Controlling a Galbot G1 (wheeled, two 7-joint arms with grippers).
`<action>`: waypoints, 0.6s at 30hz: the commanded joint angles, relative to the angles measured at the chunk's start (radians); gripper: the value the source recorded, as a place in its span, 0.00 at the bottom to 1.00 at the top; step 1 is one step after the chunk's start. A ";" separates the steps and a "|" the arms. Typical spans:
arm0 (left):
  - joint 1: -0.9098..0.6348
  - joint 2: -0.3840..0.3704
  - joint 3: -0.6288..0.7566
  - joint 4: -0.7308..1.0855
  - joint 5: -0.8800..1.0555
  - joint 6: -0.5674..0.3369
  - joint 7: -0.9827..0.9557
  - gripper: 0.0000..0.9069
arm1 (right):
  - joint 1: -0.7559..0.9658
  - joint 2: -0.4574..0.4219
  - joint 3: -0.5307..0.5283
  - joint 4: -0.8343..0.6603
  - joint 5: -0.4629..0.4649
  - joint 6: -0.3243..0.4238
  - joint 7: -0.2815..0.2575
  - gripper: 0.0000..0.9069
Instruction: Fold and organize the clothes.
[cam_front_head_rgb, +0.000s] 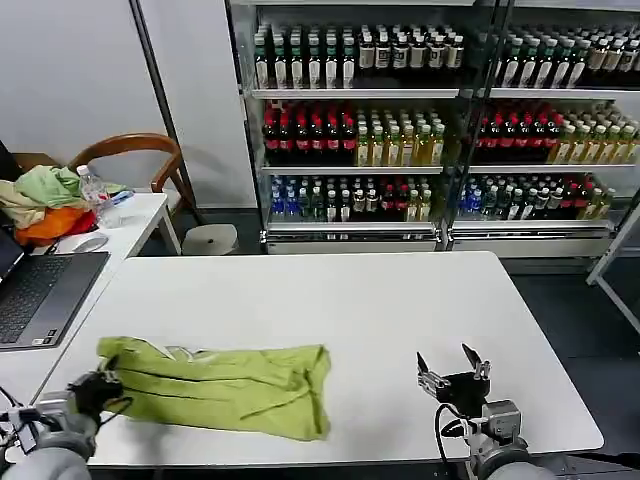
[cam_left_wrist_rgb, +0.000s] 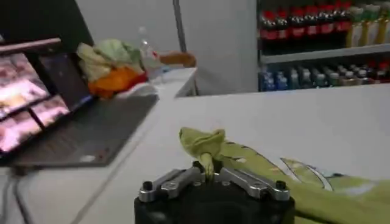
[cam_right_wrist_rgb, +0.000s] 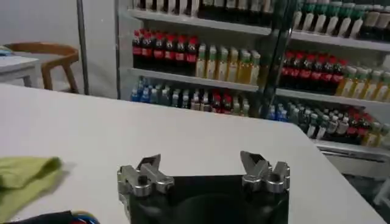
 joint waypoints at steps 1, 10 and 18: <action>0.015 -0.062 0.040 -0.196 0.039 0.099 0.107 0.03 | -0.016 0.001 0.006 -0.001 -0.016 0.009 -0.001 1.00; -0.006 -0.163 0.348 -0.213 0.284 -0.070 0.261 0.04 | -0.057 -0.014 0.031 0.011 -0.035 0.011 0.000 1.00; -0.087 -0.196 0.524 -0.136 0.288 -0.069 0.270 0.04 | -0.104 -0.032 0.082 0.026 -0.036 0.013 0.000 1.00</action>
